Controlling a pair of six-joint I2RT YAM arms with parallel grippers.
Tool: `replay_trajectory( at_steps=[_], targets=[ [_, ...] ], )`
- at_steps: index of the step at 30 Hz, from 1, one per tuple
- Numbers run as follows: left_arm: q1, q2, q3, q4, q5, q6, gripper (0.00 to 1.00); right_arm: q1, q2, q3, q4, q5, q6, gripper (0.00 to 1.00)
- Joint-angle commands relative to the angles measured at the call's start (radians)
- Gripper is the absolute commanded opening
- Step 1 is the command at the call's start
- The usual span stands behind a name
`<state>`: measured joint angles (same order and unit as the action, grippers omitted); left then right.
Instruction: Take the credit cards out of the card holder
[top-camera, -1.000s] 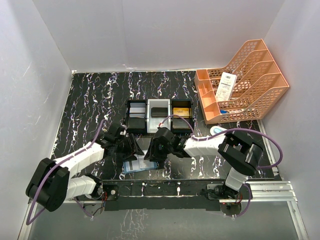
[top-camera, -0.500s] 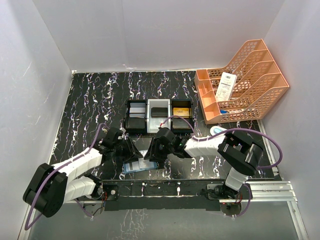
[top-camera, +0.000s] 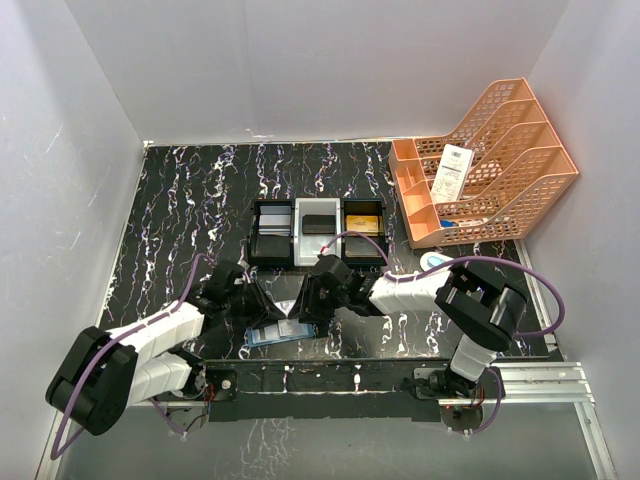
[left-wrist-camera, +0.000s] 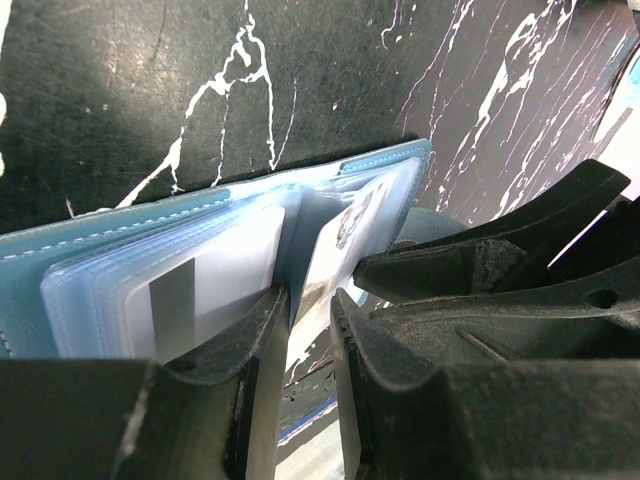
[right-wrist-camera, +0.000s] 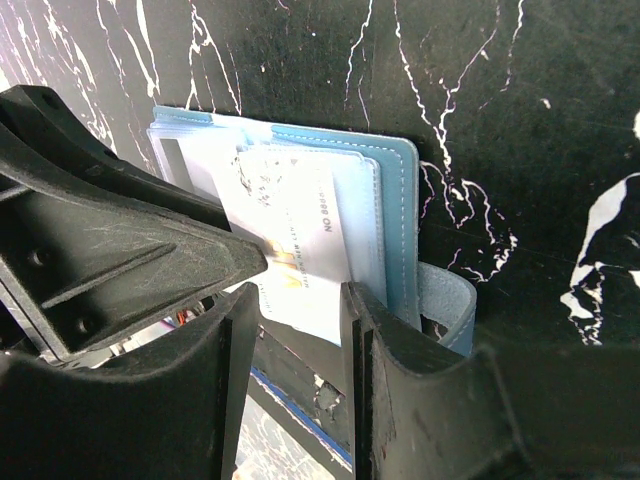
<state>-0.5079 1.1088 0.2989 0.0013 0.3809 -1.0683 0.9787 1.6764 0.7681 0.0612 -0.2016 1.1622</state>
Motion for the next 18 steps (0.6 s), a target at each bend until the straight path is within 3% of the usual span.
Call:
replay_trajectory(
  at_steps=[1, 11, 18],
  targets=[
    [-0.003, -0.020, -0.018, -0.030, -0.008, -0.016, 0.21, -0.008, 0.027, -0.039, -0.061, 0.046, -0.017, 0.38],
    [-0.004, -0.019, 0.007, -0.085, -0.006, 0.005, 0.01, -0.014, 0.022, -0.046, -0.064, 0.050, -0.019, 0.38],
    [-0.003, -0.041, 0.047, -0.176, -0.041, 0.048, 0.00, -0.017, 0.023, -0.041, -0.067, 0.047, -0.023, 0.38]
  ],
)
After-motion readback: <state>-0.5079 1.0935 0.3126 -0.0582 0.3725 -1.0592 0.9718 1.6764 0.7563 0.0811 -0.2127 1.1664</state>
